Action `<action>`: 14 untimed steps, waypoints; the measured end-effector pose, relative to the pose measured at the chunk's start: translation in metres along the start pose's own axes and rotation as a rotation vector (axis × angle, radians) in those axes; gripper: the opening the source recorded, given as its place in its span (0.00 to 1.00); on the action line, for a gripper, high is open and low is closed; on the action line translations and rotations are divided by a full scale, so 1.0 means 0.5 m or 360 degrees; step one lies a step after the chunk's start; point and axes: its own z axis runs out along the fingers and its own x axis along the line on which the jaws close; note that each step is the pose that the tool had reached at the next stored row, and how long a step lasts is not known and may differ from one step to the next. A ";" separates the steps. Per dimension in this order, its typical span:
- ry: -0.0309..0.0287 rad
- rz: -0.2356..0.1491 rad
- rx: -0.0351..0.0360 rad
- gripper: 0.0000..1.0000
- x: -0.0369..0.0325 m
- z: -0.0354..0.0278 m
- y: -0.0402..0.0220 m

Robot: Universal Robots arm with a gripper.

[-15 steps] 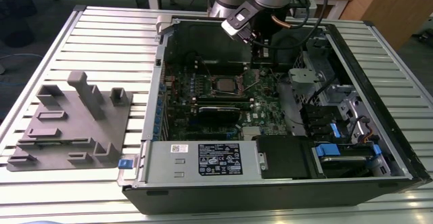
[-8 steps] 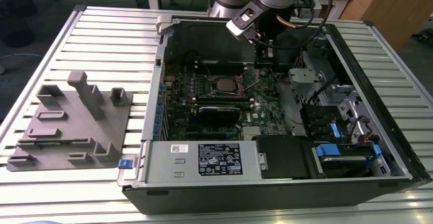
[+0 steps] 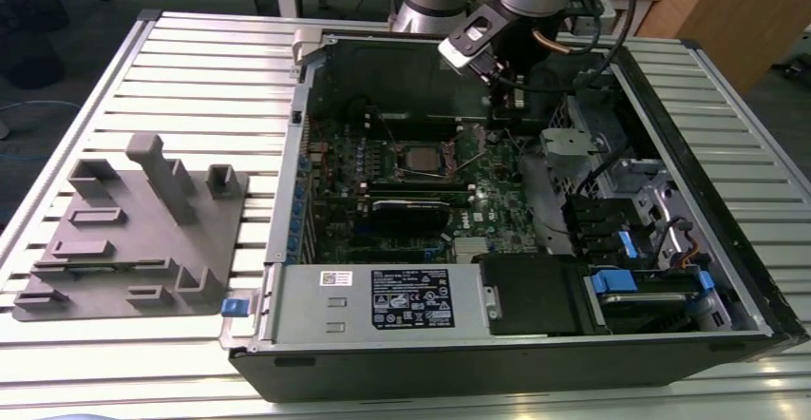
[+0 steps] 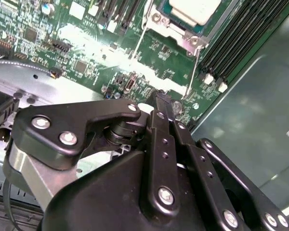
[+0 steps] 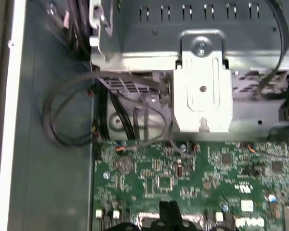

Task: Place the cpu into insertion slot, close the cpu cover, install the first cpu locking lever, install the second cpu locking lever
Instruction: 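Close the cpu cover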

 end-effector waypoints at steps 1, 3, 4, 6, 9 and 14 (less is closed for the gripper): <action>0.00001 0.0000 0.0000 0.11 0.000 0.000 0.004; -0.00001 0.0000 0.0000 0.11 0.001 0.001 0.010; -0.00001 0.0000 0.0000 0.11 0.001 0.001 0.012; -0.00001 0.0000 0.0000 0.11 0.001 0.001 0.014; -0.00001 0.0000 0.0000 0.11 0.001 0.005 0.016; -0.00001 0.0000 0.0000 0.11 0.000 0.019 0.017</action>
